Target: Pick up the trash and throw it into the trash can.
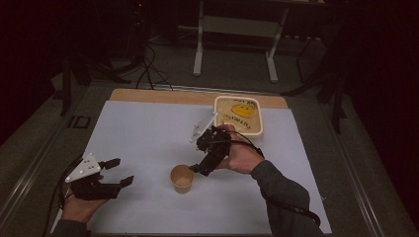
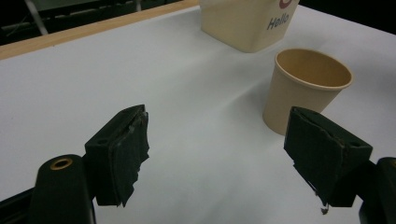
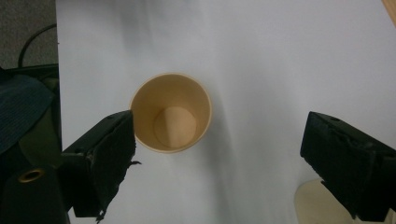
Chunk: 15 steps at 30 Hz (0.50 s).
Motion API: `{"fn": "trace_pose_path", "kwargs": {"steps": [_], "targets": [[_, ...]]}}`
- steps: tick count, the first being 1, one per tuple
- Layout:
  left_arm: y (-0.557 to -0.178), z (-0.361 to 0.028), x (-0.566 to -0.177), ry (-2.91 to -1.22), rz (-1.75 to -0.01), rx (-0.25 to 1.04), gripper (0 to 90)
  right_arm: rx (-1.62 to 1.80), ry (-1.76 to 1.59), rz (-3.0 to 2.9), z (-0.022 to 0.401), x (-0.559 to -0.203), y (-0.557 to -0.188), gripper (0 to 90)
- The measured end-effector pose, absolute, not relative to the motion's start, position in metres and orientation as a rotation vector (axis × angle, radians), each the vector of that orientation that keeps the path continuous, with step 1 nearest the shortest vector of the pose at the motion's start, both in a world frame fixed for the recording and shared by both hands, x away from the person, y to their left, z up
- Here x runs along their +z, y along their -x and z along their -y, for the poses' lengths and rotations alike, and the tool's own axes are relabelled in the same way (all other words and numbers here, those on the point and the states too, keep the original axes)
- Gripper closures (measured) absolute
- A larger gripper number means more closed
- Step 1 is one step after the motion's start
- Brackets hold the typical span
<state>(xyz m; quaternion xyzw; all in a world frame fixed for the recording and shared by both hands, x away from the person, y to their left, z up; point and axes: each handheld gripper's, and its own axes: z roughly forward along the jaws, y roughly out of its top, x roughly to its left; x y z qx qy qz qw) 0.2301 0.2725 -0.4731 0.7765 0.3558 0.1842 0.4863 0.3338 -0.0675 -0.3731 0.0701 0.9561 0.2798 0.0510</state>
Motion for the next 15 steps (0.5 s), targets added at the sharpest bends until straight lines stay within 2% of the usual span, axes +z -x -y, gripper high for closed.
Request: {"fn": "trace_pose_path", "kwargs": {"steps": [15], "targets": [[-0.230, -0.273, -0.473, -1.889, -0.866, 0.447, 22.0, 0.749, -0.160, -2.967, 0.054, -0.377, -0.332, 9.3]]}}
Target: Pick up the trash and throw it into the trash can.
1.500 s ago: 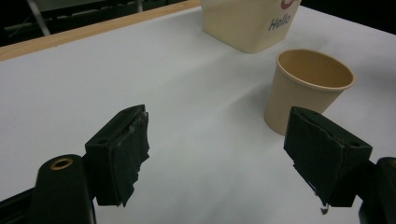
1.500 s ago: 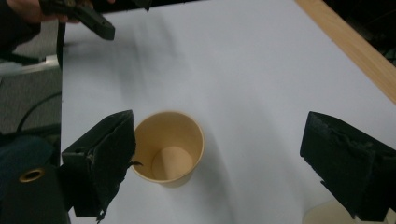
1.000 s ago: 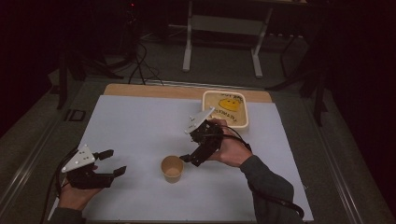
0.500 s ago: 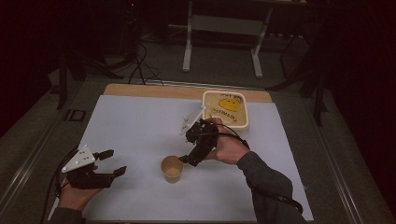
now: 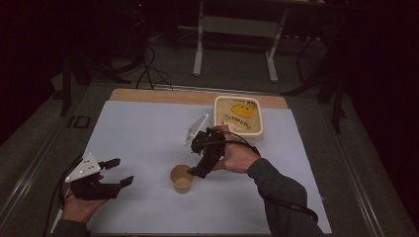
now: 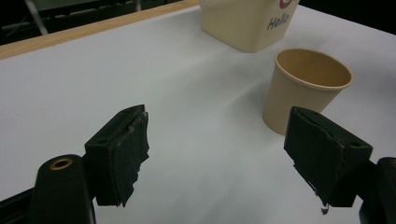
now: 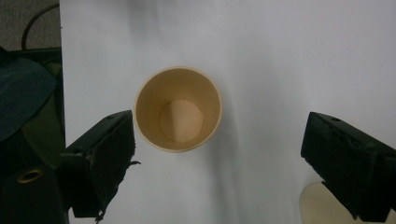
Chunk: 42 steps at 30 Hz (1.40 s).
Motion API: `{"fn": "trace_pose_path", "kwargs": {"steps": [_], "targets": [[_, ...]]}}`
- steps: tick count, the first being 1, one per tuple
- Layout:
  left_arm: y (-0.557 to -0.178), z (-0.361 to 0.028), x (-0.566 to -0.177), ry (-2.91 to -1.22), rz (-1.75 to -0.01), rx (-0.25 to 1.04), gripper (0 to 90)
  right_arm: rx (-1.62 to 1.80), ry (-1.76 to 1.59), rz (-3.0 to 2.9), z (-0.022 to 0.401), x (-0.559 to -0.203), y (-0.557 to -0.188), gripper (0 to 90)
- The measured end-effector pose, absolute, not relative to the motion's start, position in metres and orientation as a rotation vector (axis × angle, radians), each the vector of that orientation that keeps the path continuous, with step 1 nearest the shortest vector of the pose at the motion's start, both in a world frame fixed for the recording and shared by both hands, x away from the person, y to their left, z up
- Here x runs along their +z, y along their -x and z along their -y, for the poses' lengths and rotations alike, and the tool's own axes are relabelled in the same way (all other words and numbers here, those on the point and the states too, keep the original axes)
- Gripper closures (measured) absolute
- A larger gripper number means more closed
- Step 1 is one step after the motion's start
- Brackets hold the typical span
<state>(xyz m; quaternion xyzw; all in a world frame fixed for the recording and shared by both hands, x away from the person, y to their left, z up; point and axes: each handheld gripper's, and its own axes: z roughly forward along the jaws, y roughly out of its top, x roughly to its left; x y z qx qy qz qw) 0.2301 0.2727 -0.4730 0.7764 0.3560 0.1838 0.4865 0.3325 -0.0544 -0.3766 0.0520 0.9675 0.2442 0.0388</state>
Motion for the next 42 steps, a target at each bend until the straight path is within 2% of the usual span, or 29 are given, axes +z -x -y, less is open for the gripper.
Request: {"fn": "trace_pose_path", "kwargs": {"steps": [21, 42], "targets": [[-0.230, -0.273, -0.473, -1.884, -0.868, 0.446, 22.0, 0.664, -0.116, -3.016, 0.038, -0.380, -0.333, 9.3], [-0.230, -0.274, -0.473, -1.884, -0.868, 0.445, 21.9, 0.567, -0.085, -3.079, 0.021, -0.405, -0.333, 9.2]]}}
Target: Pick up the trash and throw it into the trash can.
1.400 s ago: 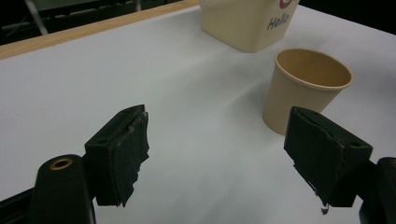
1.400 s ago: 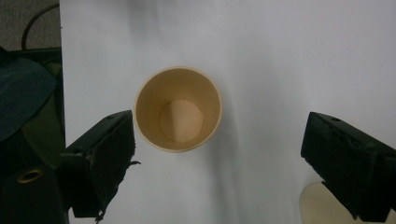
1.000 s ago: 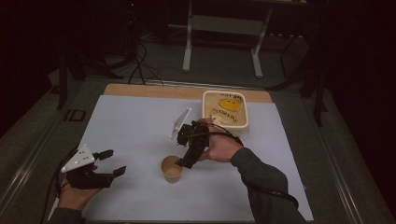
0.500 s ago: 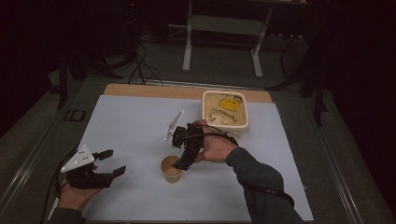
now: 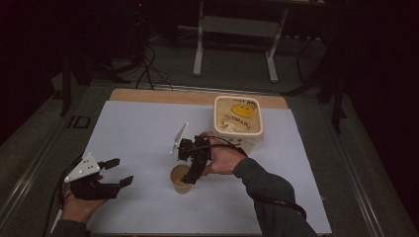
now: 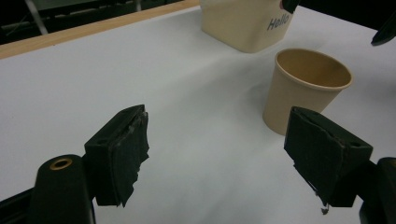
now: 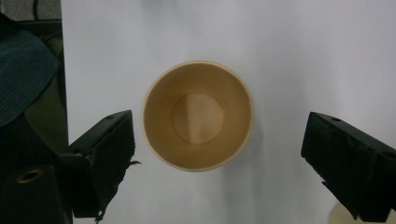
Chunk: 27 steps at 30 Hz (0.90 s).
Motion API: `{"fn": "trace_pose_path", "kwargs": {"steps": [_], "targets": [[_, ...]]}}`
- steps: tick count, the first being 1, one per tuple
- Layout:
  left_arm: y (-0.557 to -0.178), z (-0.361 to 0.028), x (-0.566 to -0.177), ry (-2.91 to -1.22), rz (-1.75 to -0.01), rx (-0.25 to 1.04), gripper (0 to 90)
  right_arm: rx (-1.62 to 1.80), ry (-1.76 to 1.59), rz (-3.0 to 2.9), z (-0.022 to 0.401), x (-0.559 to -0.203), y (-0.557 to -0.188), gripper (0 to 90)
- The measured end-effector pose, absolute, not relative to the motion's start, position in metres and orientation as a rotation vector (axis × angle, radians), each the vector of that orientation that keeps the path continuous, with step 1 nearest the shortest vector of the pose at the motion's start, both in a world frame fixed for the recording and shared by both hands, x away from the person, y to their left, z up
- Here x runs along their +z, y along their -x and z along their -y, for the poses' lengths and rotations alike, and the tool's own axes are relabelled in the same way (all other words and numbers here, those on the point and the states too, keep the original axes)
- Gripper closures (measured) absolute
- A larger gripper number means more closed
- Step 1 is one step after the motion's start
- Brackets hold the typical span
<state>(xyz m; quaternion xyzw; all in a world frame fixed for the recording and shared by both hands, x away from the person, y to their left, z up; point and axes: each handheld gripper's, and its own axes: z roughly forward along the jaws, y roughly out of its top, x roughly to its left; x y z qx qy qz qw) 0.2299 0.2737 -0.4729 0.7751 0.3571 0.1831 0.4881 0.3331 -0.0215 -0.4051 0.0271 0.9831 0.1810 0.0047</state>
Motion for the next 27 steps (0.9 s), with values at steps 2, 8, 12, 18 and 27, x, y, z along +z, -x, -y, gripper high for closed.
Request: {"fn": "trace_pose_path", "kwargs": {"steps": [2, 8, 12, 18, 27], "targets": [[-0.230, -0.274, -0.473, -1.884, -0.868, 0.445, 22.0, 0.557, -0.075, -3.092, 0.020, -0.408, -0.333, 9.2], [-0.230, -0.274, -0.473, -1.882, -0.869, 0.444, 21.9, 0.524, -0.071, -3.109, 0.017, -0.413, -0.331, 9.2], [-0.230, -0.274, -0.473, -1.881, -0.869, 0.444, 21.9, 0.508, -0.063, -3.127, 0.013, -0.417, -0.330, 9.1], [-0.230, -0.274, -0.473, -1.883, -0.867, 0.446, 21.9, 0.467, -0.047, -3.147, 0.009, -0.423, -0.328, 9.1], [-0.230, -0.275, -0.472, -1.881, -0.869, 0.449, 21.9, 0.408, -0.036, -3.166, 0.004, -0.430, -0.326, 9.2]]}}
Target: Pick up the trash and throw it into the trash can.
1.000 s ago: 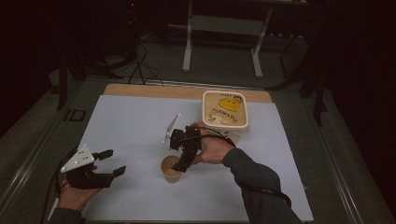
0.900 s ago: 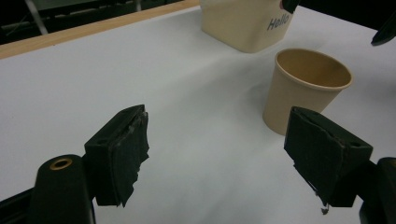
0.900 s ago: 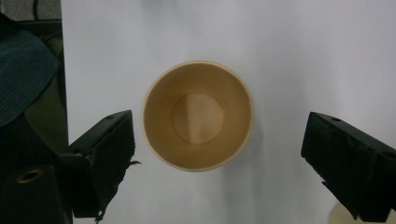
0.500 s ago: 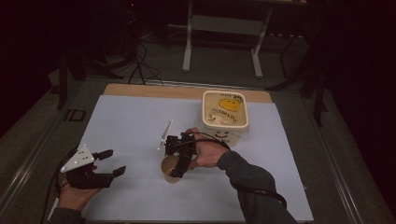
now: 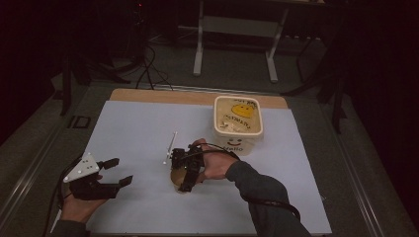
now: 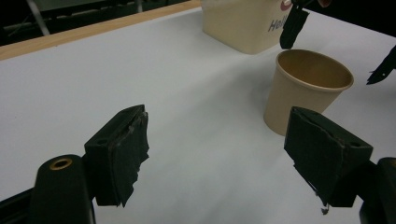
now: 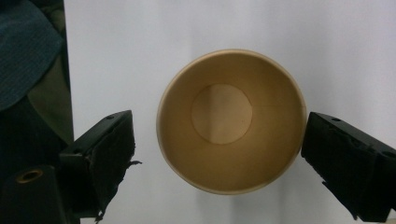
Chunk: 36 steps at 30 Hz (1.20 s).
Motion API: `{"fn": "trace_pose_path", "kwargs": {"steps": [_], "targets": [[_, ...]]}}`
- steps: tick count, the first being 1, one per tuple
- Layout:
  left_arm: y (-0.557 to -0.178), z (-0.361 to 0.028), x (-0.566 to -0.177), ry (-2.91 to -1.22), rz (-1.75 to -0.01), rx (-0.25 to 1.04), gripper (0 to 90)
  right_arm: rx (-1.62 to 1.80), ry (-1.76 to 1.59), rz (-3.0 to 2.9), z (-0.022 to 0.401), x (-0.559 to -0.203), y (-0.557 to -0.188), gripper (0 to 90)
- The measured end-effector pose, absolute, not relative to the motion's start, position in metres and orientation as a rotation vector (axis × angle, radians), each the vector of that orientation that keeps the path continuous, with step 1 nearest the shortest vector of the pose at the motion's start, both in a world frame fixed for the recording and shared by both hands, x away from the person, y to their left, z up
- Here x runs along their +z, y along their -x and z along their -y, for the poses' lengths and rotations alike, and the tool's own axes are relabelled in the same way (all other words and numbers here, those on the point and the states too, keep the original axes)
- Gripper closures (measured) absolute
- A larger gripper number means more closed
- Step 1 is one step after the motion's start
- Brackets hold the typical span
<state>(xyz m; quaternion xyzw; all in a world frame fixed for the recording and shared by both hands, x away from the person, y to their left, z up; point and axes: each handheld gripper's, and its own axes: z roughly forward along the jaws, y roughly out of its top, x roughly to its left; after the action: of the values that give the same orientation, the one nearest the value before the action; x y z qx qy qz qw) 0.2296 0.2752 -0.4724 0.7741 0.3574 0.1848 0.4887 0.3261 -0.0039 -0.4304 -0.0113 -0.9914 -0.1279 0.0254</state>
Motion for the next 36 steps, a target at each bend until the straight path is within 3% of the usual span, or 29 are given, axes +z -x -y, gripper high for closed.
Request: {"fn": "trace_pose_path", "kwargs": {"steps": [18, 26, 36], "targets": [[-0.229, -0.276, -0.472, -1.878, -0.872, 0.451, 22.0, -0.322, 0.013, 3.097, -0.010, -0.441, -0.326, 9.5], [-0.229, -0.276, -0.472, -1.877, -0.875, 0.453, 22.0, -0.311, 0.014, 3.104, -0.013, -0.444, -0.327, 16.6], [-0.229, -0.276, -0.472, -1.877, -0.876, 0.452, 22.1, -0.295, 0.004, 3.102, -0.009, -0.438, -0.325, 17.4]]}}
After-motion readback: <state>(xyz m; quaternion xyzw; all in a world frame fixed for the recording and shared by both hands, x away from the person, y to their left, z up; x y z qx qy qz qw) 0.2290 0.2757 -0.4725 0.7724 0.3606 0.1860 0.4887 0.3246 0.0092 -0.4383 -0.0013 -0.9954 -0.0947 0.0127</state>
